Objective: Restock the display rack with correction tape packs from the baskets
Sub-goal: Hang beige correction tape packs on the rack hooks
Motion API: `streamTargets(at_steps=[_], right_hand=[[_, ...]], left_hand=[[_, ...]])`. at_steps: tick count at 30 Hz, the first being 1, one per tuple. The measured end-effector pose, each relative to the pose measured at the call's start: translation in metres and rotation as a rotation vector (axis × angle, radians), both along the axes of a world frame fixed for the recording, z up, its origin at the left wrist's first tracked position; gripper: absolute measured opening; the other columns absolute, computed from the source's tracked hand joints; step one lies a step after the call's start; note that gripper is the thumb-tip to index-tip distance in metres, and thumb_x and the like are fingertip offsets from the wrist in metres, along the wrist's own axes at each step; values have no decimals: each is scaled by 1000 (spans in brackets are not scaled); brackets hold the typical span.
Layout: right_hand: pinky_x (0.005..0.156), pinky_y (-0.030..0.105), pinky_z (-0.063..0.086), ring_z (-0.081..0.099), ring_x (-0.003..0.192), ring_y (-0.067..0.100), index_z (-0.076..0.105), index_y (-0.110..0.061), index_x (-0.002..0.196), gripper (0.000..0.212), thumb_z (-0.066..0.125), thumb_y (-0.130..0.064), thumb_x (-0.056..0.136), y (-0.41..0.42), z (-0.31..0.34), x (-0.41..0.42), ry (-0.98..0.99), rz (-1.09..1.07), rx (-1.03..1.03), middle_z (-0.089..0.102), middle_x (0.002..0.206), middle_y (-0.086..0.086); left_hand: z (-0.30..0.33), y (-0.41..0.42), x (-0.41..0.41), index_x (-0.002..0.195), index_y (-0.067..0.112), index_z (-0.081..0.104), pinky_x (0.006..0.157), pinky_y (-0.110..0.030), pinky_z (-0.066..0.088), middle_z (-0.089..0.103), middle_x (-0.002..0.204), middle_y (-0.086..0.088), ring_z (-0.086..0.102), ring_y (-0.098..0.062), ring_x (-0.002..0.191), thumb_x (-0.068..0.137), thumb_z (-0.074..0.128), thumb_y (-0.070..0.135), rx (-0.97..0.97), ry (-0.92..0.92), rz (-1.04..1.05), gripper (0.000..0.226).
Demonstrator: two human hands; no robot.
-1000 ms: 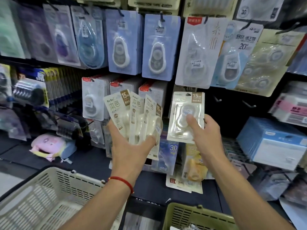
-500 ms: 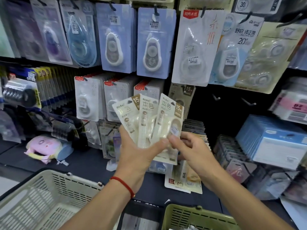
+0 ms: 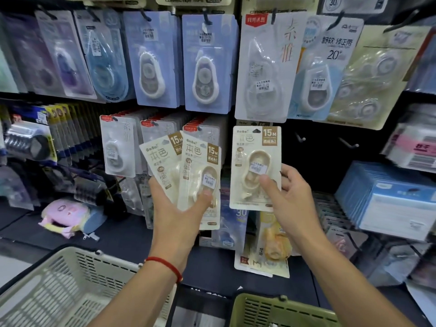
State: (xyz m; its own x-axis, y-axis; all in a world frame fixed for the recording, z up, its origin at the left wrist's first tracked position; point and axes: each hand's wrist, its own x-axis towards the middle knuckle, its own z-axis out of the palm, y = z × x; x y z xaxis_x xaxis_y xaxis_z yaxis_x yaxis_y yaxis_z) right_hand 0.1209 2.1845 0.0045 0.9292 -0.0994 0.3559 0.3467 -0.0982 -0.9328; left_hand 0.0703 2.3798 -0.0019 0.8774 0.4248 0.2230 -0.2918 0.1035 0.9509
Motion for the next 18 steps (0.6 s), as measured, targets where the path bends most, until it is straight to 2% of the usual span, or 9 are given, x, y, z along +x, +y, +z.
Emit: streamTargets(at_steps=[2, 3, 6, 8, 10, 12, 15, 16, 18], right_hand=[[93, 49, 61, 77, 99, 10, 65, -30, 124, 29, 74, -34, 97, 2, 4, -1, -22, -19, 1, 80, 108, -11], [92, 47, 61, 77, 98, 9, 67, -30, 124, 29, 75, -35, 96, 2, 5, -2, -38, -34, -7, 80, 107, -12], [97, 46, 59, 73, 105, 6, 65, -35, 125, 33, 74, -41, 95, 1, 3, 1, -37, -104, -113, 77, 113, -13], [109, 40, 49, 60, 127, 11, 50, -31, 146, 58, 69, -51, 95, 0, -3, 2, 60, -190, -318, 63, 139, -8], [105, 29, 38, 48, 135, 12, 43, -24, 153, 65, 64, -51, 97, 3, -12, -3, 70, -252, -496, 49, 148, -4], [96, 22, 38, 53, 122, 1, 58, -29, 138, 45, 64, -51, 98, 9, -18, -8, 55, -126, -506, 58, 133, -14], [74, 10, 47, 65, 85, -10, 72, -30, 98, 29, 63, -57, 97, 18, -24, -17, 186, 206, -290, 73, 90, -24], [68, 9, 48, 66, 78, -9, 72, -28, 93, 29, 65, -56, 96, 19, -25, -18, 189, 233, -223, 73, 82, -23], [66, 10, 51, 71, 81, -5, 71, -27, 98, 22, 70, -50, 96, 19, -26, -17, 143, 201, -129, 77, 88, -19]], left_hand=[[0, -1, 0, 131, 56, 41, 90, -76, 52, 67, 132, 17, 73, -21, 115, 84, 89, 32, 19, -27, 10, 72], [-1, 0, 1, 131, 57, 42, 89, -67, 58, 66, 131, 22, 72, -15, 115, 84, 89, 30, 32, -52, 25, 72], [-2, 1, 2, 119, 68, 40, 84, -19, 62, 62, 125, 37, 65, 10, 114, 86, 87, 21, 99, -151, 73, 74], [-5, 3, 3, 119, 66, 41, 78, -7, 55, 62, 123, 38, 63, 14, 113, 85, 88, 16, 107, -165, 75, 77], [-10, 2, 5, 123, 59, 44, 74, -8, 56, 64, 122, 35, 65, 12, 111, 82, 90, 17, 87, -149, 46, 74], [-13, -3, 7, 131, 45, 47, 74, -13, 58, 67, 123, 26, 67, 6, 111, 77, 94, 19, 76, -127, -4, 75], [-16, -12, 8, 130, 41, 48, 82, -22, 62, 69, 122, 20, 69, 3, 110, 68, 98, 26, 80, -99, -72, 81], [-16, -15, 8, 129, 43, 48, 86, -27, 62, 69, 122, 22, 69, 3, 112, 67, 97, 29, 81, -85, -84, 80], [-15, -18, 8, 132, 43, 47, 95, -32, 58, 68, 125, 23, 67, 1, 117, 71, 98, 31, 72, -77, -102, 80]])
